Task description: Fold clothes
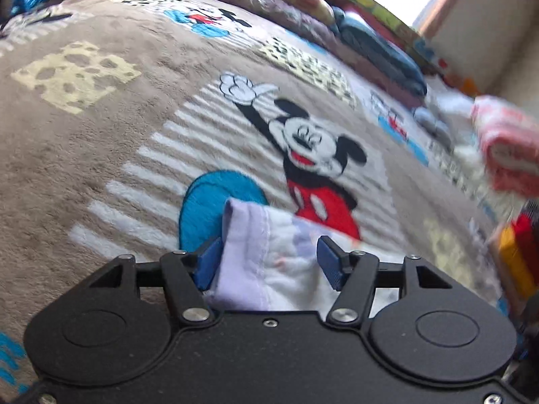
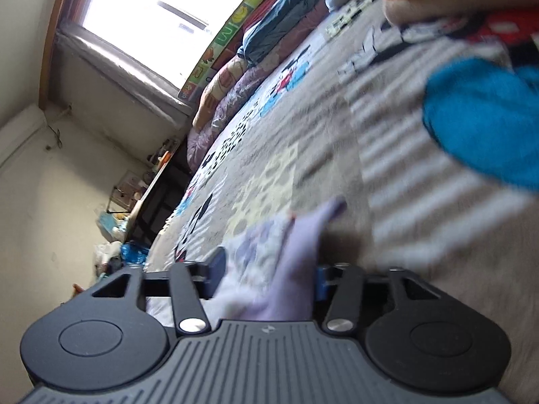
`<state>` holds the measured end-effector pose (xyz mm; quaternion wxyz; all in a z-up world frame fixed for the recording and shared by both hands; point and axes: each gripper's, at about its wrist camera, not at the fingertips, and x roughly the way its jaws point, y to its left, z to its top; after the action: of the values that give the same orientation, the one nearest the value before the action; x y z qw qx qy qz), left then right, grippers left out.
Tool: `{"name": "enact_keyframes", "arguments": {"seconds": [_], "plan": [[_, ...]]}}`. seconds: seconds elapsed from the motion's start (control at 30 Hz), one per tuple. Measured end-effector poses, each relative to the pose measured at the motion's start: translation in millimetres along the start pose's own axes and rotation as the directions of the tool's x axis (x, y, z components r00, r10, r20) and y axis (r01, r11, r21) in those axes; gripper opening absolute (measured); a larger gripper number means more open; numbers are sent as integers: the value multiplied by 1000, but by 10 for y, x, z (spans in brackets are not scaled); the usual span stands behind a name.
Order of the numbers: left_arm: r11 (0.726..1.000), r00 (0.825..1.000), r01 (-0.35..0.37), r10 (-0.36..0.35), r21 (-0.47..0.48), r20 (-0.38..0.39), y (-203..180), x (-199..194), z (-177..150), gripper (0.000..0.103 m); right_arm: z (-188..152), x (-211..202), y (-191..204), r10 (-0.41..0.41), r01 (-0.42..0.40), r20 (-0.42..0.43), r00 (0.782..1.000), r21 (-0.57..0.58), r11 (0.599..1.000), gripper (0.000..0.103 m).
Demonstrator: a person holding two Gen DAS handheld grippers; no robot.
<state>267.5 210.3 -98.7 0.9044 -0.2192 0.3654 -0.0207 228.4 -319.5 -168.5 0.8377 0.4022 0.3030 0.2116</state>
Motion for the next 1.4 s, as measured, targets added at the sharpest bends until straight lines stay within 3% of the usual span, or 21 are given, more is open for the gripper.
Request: {"name": "enact_keyframes", "arguments": {"seconds": [0.13,0.2,0.27,0.37,0.5,0.6,0.83,1.07,1.33,1.4], "plan": [[1000,1000,18,-18,13,-11,8,20,-26,59,97,137,29,-25,24,-30,999,-34,999,60],[999,1000,4,-4,53,-8,-43,29,-43,40,87,191,82,-36,32,-59,998,-70,997,53],[997,1000,10,-11,81,5,-91,24,-43,17,54,209,170,-58,48,-74,996,-128,991,32],[989,998,16,-24,144,57,-217,-34,-31,12,48,165,291,-76,63,-57,995,-197,978,15],[980,987,46,-74,194,140,-355,-125,31,11,179,7,497,-54,60,28,998,-258,964,13],[973,969,82,-129,217,212,-432,-174,94,11,296,-39,663,-55,78,81,995,-314,946,12],[974,936,122,-177,191,304,-522,74,379,12,617,-1,658,-93,142,167,982,-318,937,12],[981,964,80,-121,179,236,-515,399,473,12,777,332,475,-180,214,132,975,-335,918,12],[985,987,25,-52,168,154,-456,601,437,13,588,647,76,-290,297,69,955,-288,910,12],[985,989,-34,8,172,146,-448,633,434,17,569,664,31,-297,302,61,953,-272,914,12]]}}
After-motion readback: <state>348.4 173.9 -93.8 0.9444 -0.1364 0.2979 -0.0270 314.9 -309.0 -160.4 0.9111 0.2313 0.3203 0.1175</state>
